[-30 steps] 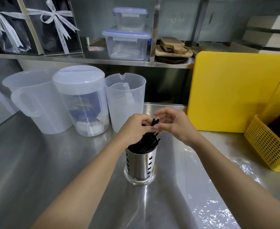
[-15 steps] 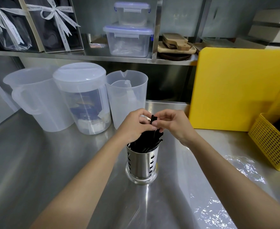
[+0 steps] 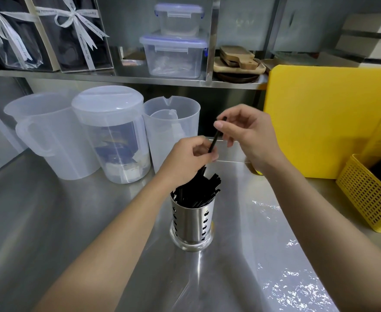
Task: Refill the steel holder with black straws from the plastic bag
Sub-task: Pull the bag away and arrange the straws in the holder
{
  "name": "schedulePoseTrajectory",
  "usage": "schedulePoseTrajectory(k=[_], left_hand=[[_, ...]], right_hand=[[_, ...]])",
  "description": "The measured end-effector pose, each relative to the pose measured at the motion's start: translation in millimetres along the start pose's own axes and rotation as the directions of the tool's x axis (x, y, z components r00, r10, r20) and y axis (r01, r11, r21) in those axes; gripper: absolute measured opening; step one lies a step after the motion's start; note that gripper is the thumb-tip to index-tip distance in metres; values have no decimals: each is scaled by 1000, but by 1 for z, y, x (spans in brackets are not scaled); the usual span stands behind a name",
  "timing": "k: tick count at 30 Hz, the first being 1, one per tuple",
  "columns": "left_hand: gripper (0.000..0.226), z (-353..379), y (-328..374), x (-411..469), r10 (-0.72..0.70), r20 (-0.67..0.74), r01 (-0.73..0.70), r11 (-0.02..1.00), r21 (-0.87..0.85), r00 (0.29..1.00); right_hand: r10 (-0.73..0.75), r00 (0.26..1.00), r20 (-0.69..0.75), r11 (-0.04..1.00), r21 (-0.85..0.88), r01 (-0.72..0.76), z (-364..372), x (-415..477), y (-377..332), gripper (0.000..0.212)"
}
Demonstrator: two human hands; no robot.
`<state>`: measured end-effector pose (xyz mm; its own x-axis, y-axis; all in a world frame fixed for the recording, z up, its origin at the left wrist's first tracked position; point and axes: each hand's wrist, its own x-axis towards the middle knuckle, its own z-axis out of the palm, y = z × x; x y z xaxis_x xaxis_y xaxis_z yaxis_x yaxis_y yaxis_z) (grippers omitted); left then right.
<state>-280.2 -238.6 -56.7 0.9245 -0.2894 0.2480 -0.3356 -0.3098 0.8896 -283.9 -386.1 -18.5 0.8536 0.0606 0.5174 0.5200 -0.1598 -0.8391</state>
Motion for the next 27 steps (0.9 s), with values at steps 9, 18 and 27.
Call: schedulePoseTrajectory(k=[9,18,27], left_hand=[[7,-21,17,3,-221,-314,63,893,-446,923],[14,-14,9,-10,-514,-13,372,638,-675,858],[18,-30,-11,-21,-290,-363,285,956,-70,885]], right_hand=[[-27,966,258,880,-453,145,-10,-14,28,42],[-195,946,258,925,-274,265,12,-33,22,23],[-10,1000,-19,975,-221,5,12,-31,9,21]])
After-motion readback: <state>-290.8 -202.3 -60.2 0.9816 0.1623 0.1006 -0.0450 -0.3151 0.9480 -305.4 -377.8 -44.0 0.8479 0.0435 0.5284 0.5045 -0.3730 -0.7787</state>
